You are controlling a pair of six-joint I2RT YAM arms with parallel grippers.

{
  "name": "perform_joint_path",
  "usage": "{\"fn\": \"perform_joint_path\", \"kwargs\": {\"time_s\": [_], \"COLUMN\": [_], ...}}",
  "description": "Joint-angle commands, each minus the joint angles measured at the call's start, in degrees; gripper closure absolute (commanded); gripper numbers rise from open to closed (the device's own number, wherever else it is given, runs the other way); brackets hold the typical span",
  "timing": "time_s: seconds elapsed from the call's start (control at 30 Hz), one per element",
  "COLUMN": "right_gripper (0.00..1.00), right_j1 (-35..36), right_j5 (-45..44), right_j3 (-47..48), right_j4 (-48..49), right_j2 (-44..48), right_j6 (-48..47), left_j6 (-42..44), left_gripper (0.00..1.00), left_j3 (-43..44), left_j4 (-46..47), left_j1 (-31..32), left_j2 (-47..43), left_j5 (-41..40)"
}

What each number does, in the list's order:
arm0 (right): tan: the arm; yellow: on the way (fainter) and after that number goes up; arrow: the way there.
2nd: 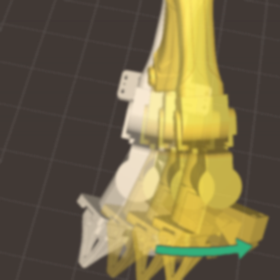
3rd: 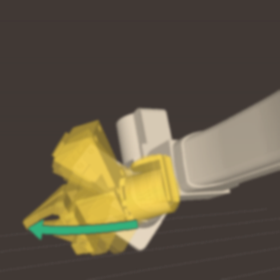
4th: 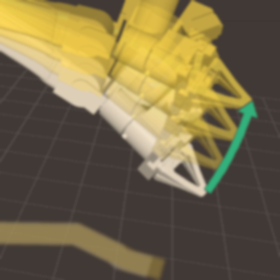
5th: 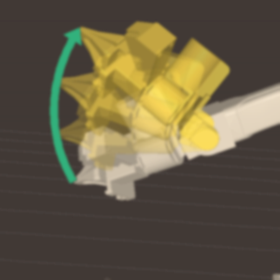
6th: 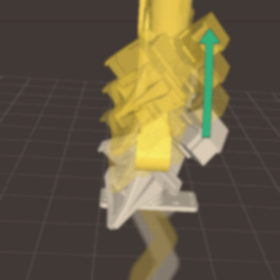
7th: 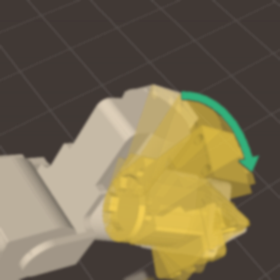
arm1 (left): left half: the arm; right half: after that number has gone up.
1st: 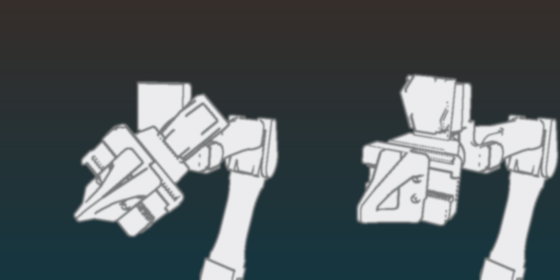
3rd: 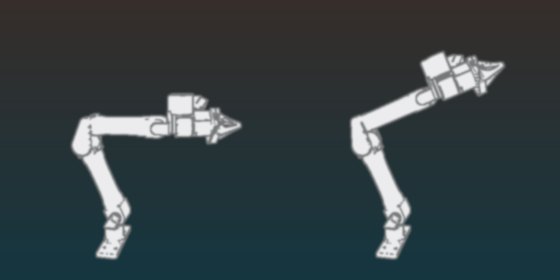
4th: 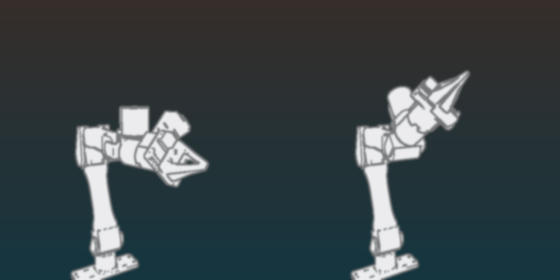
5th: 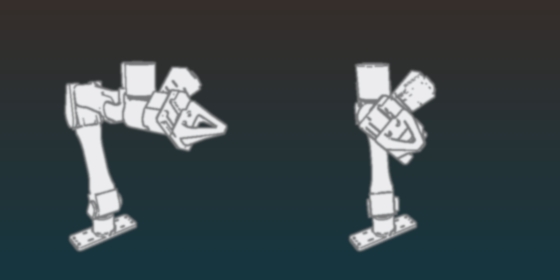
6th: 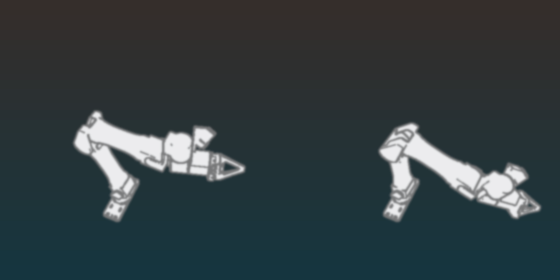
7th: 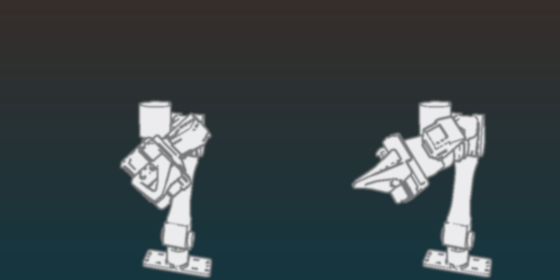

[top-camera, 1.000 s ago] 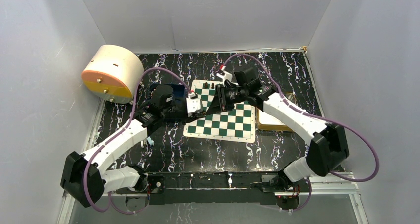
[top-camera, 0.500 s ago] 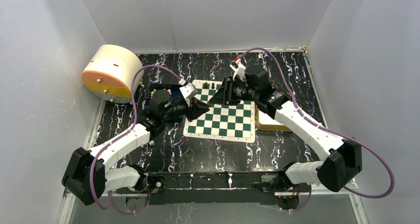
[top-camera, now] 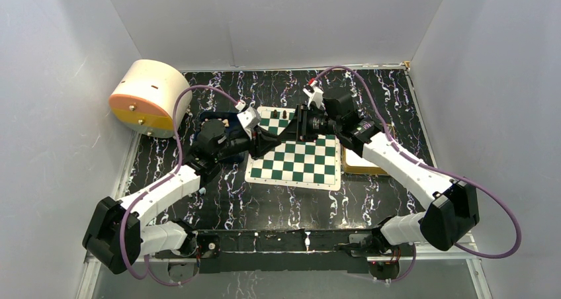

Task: Set up the chess pieces on the board
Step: Pick up the chess piece from the storage box.

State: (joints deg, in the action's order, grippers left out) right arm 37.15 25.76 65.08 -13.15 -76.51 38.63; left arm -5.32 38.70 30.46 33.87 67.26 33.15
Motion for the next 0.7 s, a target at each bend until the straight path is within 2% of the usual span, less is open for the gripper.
{"fn": "perform_joint_path", "kwargs": {"time_s": [0.0, 0.2, 0.37, 0.53, 0.67], "right_gripper": [0.65, 0.75, 0.8, 0.82, 0.83], "right_j1": [0.1, 0.12, 0.04, 0.12, 0.0], "right_j5": [0.86, 0.35, -1.68, -3.74, -8.7], "right_j3": [-0.32, -0.74, -0.68, 0.15, 0.8], "right_j4": [4.21, 4.52, 3.54, 2.56, 1.05], "right_j2": [0.06, -0.13, 0.14, -0.38, -0.55], "right_j6": [1.64, 2.09, 1.27, -0.17, -2.2], "left_j6": [-0.23, -0.06, 0.14, 0.43, 2.05], "left_gripper": [0.92, 0.92, 0.86, 0.62, 0.48], "left_j3": [-0.64, -0.87, -1.35, -2.02, -2.1], "left_j4": [2.27, 2.31, 2.33, 2.06, -0.9], "left_j1": [0.15, 0.15, 0.15, 0.15, 0.15], "left_j2": [-1.17, -1.26, -1.35, -1.58, -2.08], "left_j5": [0.99, 0.96, 0.41, -0.77, -1.62]}}
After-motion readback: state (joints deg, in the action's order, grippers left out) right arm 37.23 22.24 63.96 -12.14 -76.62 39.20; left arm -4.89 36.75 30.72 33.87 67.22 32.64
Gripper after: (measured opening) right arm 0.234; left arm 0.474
